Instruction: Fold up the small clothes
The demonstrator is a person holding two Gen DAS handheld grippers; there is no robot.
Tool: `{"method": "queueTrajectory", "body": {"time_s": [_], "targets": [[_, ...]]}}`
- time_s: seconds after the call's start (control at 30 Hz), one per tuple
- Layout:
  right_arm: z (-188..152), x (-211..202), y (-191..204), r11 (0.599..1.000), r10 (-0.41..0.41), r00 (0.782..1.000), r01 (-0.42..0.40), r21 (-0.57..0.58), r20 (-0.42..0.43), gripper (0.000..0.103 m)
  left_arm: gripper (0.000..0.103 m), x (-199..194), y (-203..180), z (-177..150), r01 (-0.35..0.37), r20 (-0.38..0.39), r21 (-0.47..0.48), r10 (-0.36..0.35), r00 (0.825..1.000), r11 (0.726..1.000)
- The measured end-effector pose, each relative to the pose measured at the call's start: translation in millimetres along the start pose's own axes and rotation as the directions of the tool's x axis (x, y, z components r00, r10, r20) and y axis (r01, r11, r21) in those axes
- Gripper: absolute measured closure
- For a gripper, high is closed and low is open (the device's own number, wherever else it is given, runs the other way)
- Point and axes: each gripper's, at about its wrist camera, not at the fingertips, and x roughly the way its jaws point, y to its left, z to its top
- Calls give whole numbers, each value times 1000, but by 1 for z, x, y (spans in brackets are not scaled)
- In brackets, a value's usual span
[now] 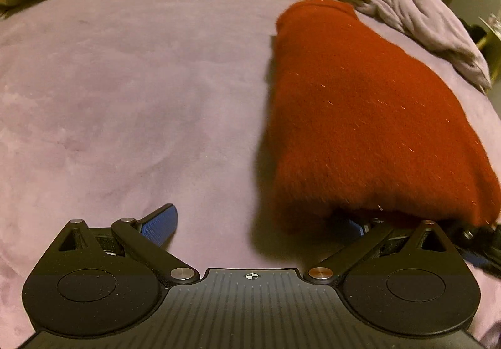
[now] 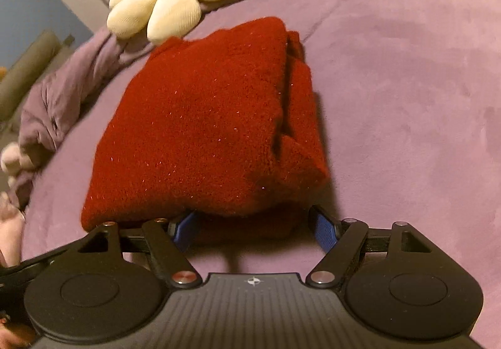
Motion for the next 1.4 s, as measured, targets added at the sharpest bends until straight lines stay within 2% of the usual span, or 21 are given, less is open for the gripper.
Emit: {"method": "queueTrajectory", "body": {"time_s": [0.17, 0.27, 0.33, 0.43, 0.47, 0.5, 0.67, 0.8, 0.93, 1.03, 1.13, 1.23, 1.4], "targets": [[-1, -1, -15, 994, -95, 995, 93, 57, 39, 29, 0, -4, 10, -3, -1, 3, -57, 1, 1000, 998], [2, -4, -21, 991, -129, 991, 128, 39, 30, 28, 0, -10, 17, -6, -3, 5, -59, 3, 1000, 998], [-2, -10, -13, 984, -171, 985, 171, -42, 13, 22, 0, -19, 19, -11, -31, -5, -45, 31, 1000, 999], [-17, -22, -4, 972, -187, 982, 182, -146, -22, 13, 0, -35, 17, -22, -106, 9, 23, 105, 994, 994], [-23, -25, 0, 967, -198, 980, 190, -170, -32, 6, 0, -42, 15, -27, -112, 13, 47, 111, 994, 993], [-29, -29, 3, 962, -206, 978, 196, -190, -37, 4, 0, -47, 14, -30, -109, 15, 66, 109, 994, 992], [-49, -46, 22, 939, -252, 965, 227, -259, -67, 4, 0, -71, 6, -39, -66, 22, 113, 64, 998, 991], [-52, -61, 37, 932, -241, 970, 221, -288, -35, 4, 0, -86, -2, -41, -2, 42, 138, -4, 999, 990], [-47, -66, 52, 914, -274, 961, 253, -317, -23, 4, 0, -93, -7, -37, 14, 47, 161, -22, 999, 987], [-45, -75, 60, 907, -270, 963, 258, -332, 10, 4, 0, -101, -12, -34, -13, 76, 180, -1, 997, 984], [-39, -77, 67, 892, -304, 952, 301, -336, 44, 4, 0, -103, -15, -29, -27, 72, 189, 13, 997, 982], [-34, -77, 71, 887, -330, 943, 323, -330, 36, 4, 0, -105, -20, -26, -69, 83, 217, 53, 995, 974], [-31, -80, 74, 901, -321, 947, 313, -299, 26, 4, 0, -108, -25, -27, -116, 104, 260, 92, 990, 958]]}}
